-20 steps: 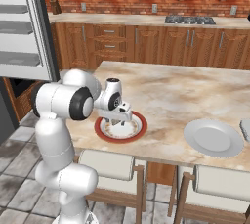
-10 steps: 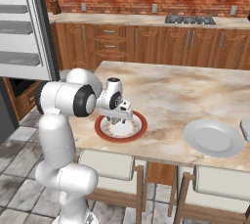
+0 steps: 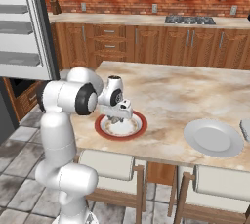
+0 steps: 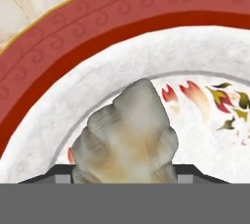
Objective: Place two dumplings into each of the tupperware containers and then place the containers in the fridge.
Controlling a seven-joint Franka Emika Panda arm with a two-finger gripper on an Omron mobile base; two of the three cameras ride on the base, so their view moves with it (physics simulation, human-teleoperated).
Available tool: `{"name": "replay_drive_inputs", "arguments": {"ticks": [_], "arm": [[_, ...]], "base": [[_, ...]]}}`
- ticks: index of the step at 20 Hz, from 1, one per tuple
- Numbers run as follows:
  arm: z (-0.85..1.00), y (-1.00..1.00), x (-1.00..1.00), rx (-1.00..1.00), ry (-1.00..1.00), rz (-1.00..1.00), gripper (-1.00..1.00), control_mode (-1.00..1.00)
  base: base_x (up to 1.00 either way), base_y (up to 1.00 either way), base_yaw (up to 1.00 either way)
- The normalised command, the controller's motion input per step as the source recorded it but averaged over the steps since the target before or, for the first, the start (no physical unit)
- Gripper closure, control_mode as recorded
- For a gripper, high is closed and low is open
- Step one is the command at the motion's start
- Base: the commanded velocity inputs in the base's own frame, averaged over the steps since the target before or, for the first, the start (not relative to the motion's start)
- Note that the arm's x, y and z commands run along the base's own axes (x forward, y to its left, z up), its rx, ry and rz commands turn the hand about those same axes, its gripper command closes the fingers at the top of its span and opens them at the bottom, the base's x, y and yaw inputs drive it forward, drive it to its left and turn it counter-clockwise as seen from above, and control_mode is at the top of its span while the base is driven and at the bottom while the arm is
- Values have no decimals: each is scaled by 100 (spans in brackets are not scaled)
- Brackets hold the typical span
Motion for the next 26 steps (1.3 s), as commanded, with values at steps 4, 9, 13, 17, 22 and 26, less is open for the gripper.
{"name": "replay_drive_inputs", "arguments": {"ticks": [4,9,13,17,22,26], "arm": [[61,0,-66,0,-1,0,100,-100],[71,0,-78,0,0,0,100,-100],[60,1,-100,0,0,0,100,-100],[61,18,-98,0,0,0,100,-100],[54,7,-95,0,2,2,100,-100],[43,0,-72,0,4,0,100,-100]], "base": [[0,0,0],[0,0,0],[0,0,0],[0,0,0],[0,0,0],[0,0,0]]}}
